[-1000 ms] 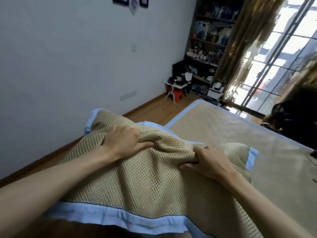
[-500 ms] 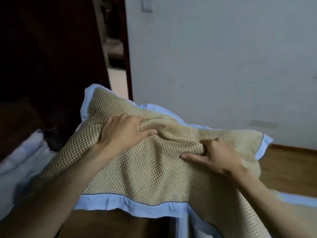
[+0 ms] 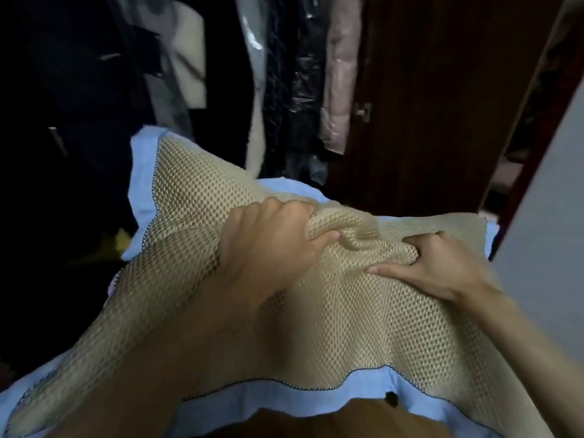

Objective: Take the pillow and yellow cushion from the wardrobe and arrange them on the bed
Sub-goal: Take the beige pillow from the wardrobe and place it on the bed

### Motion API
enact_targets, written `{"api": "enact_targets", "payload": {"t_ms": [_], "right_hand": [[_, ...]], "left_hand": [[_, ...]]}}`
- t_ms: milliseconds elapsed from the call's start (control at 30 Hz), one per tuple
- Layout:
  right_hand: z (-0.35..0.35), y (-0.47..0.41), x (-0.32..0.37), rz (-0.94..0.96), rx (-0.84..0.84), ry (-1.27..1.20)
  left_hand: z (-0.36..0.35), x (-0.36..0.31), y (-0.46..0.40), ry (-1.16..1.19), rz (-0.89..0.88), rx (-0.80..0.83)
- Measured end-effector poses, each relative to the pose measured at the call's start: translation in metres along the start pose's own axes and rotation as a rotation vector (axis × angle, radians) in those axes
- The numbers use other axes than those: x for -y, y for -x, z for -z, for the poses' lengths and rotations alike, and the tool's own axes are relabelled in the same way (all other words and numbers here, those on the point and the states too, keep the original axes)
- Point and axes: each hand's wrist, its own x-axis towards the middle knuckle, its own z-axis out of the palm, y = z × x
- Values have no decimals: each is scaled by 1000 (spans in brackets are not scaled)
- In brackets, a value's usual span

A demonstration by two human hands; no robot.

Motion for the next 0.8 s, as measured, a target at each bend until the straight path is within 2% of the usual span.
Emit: {"api": "enact_targets", "payload": {"t_ms": [133, 333, 467, 633, 800], "right_hand": [[-27, -40, 70, 170, 31, -164], [-62, -91, 157, 465, 118, -365], [-87, -107, 201, 688, 257, -478], [-114, -83, 270, 988, 377, -450], [-122, -7, 344, 1318, 412, -462]], "left_hand": [[54, 25, 37, -128, 48, -87], [100, 53, 59, -430, 189, -44], [116, 54, 81, -621, 414, 15], [153, 34, 140, -795, 650, 18], [206, 12, 240, -918, 1100, 45]]}}
